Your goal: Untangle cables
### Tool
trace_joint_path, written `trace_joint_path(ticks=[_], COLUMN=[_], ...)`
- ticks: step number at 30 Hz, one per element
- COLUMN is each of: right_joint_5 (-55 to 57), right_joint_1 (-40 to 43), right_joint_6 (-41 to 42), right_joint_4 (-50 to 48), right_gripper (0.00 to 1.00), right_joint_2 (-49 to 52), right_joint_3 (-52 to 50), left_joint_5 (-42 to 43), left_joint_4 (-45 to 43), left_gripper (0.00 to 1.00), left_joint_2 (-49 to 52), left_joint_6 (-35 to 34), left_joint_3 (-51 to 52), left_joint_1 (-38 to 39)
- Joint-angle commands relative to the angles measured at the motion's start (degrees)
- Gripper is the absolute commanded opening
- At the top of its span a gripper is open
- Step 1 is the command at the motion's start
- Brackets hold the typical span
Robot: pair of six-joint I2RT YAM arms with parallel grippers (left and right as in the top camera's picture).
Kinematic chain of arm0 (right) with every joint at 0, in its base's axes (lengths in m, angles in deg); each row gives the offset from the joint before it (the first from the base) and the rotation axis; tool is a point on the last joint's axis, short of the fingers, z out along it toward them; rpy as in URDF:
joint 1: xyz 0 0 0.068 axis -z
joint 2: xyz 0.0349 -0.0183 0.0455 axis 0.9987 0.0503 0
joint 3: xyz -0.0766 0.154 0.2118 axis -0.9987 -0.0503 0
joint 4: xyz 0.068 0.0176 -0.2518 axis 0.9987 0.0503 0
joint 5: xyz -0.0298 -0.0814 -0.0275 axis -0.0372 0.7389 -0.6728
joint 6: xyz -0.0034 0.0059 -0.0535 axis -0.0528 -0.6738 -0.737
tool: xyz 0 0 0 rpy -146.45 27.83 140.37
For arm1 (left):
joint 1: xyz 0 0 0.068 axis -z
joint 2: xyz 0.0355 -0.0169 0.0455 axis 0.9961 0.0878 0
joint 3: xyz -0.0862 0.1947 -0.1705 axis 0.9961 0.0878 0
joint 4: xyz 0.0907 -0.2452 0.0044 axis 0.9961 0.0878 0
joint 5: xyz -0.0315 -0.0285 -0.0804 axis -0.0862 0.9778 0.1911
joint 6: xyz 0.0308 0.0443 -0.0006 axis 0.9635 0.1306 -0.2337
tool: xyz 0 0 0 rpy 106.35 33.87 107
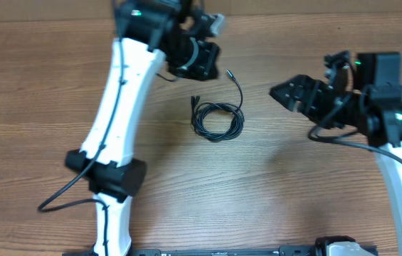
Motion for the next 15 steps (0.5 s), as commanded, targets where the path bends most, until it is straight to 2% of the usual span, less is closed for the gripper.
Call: trace_joint_path(ticks=[1,5,10,13,15], right_joint_5=[4.2,6.9,11.3,11.6,11.6], right_joint_1=[-6.6,-12.3,-16.6,-18.4,-19.6], right_joint_6=[10.2,17.1,25.2,28.6,30.4], right_joint_4=[-5.0,-10.8,-15.1,-19.3,-22.1], right_gripper=[0.93,0.88,0.76,0.70,0.67], right_joint_2=[6.1,12.8,19.6,23.6,26.2], right_joint_3=[1.3,1.3,1.3,1.3,1.3], left_joint_5=[-15.3,-23.6,-23.7,-23.7,-23.7], left_joint_4=[1.0,1.7,1.7,1.4,1.3], left_gripper=[0.04,0.04,0.07,0.24,0.29], left_joint_2=[-9.2,-12.1,-11.2,-10.0,-8.9], left_joint_6=[-11.8,-17.1,-17.4,-17.4,-17.4], left_joint_3=[-1.3,-1.3,-1.3,-1.3,-1.3], left_joint_1=[-6.1,-12.3,-18.1,-20.4,-21.5])
